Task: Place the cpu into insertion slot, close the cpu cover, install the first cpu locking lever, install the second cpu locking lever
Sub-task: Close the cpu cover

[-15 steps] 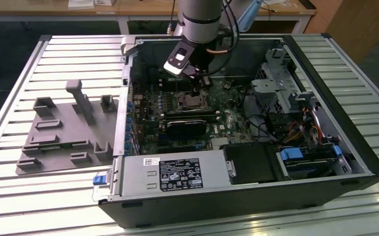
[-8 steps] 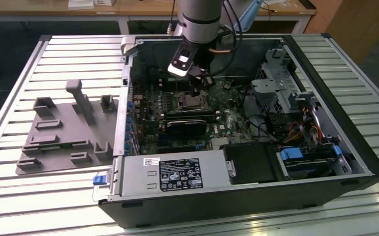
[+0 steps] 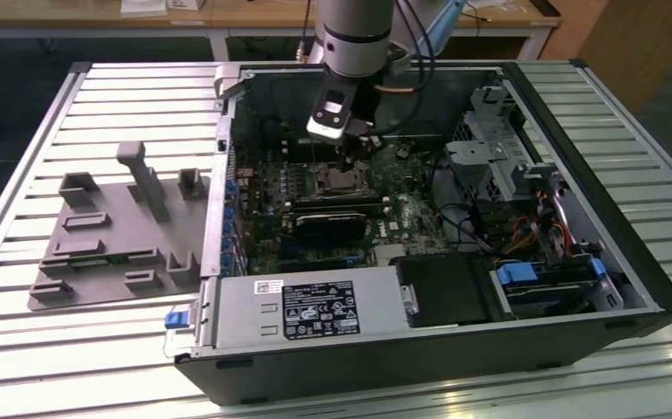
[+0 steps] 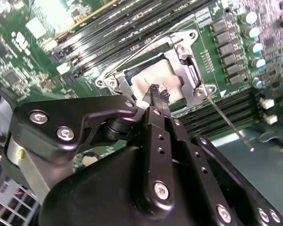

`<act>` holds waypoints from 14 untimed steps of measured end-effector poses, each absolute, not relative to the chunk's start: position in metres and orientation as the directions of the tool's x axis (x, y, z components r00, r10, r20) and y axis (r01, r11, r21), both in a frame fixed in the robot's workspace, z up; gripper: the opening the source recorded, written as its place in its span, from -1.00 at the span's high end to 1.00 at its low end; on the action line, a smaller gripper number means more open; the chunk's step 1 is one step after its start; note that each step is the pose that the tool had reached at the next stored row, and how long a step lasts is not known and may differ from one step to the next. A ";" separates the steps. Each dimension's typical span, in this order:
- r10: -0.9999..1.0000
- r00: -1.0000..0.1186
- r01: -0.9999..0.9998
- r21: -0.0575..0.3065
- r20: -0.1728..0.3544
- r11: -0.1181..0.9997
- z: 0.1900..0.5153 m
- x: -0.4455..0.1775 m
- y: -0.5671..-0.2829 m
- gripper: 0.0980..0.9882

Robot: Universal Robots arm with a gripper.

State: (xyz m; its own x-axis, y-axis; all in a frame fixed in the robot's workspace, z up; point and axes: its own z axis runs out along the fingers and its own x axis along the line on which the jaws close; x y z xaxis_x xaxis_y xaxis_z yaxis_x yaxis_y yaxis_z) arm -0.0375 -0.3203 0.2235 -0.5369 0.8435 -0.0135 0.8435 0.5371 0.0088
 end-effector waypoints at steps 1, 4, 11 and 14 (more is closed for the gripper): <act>0.834 -0.552 0.834 0.009 -0.014 0.552 0.223 -0.037 -0.320 0.99; 0.802 -0.598 0.802 0.009 -0.014 0.598 0.223 -0.037 -0.320 0.99; 0.715 -0.699 0.715 0.009 -0.014 0.699 0.223 -0.037 -0.320 0.99; 0.676 -0.737 0.675 0.009 -0.014 0.737 0.223 -0.037 -0.320 0.99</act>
